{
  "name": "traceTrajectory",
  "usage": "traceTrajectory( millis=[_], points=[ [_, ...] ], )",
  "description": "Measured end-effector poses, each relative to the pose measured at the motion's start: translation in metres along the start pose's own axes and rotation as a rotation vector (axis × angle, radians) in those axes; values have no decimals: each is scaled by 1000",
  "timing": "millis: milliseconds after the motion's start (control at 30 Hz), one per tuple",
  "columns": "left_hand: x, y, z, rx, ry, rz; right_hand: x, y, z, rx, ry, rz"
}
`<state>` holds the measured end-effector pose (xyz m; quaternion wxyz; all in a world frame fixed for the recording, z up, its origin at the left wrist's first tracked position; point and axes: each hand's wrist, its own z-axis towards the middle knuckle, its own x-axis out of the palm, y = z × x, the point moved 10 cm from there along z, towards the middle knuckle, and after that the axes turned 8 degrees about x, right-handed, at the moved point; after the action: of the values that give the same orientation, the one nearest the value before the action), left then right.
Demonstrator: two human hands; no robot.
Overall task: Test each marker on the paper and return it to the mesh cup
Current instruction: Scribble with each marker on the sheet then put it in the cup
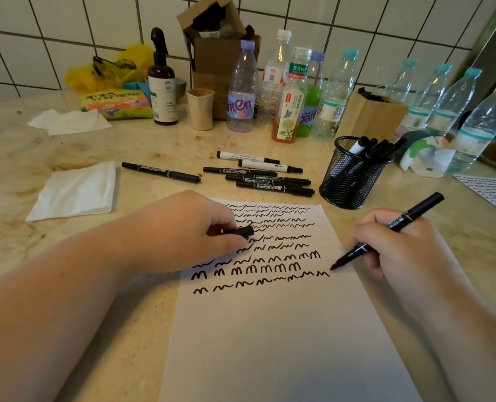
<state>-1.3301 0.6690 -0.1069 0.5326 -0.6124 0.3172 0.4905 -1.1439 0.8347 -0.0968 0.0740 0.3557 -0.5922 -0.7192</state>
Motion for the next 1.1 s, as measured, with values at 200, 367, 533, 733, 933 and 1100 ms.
traceTrajectory(
  millis=[200, 367, 533, 733, 933, 1100],
  points=[
    [-1, -10, -1, 75, -23, -15, 27, 20, -7, -119, 277, 348],
    [0, -17, 1, 107, -11, -22, 47, 26, -17, -100, 546, 568],
    [-2, -20, 1, 132, -31, -69, 44, 24, -15, -67, 463, 512],
    [-1, -23, 0, 143, -23, -75, 45, 24, -17, -96, 441, 392],
    [-6, -24, 0, 119, -60, -139, 53, 21, -21, -38, 533, 414],
    [-3, -26, 0, 105, -66, -179, 64, 17, -22, -66, 573, 376]
  ],
)
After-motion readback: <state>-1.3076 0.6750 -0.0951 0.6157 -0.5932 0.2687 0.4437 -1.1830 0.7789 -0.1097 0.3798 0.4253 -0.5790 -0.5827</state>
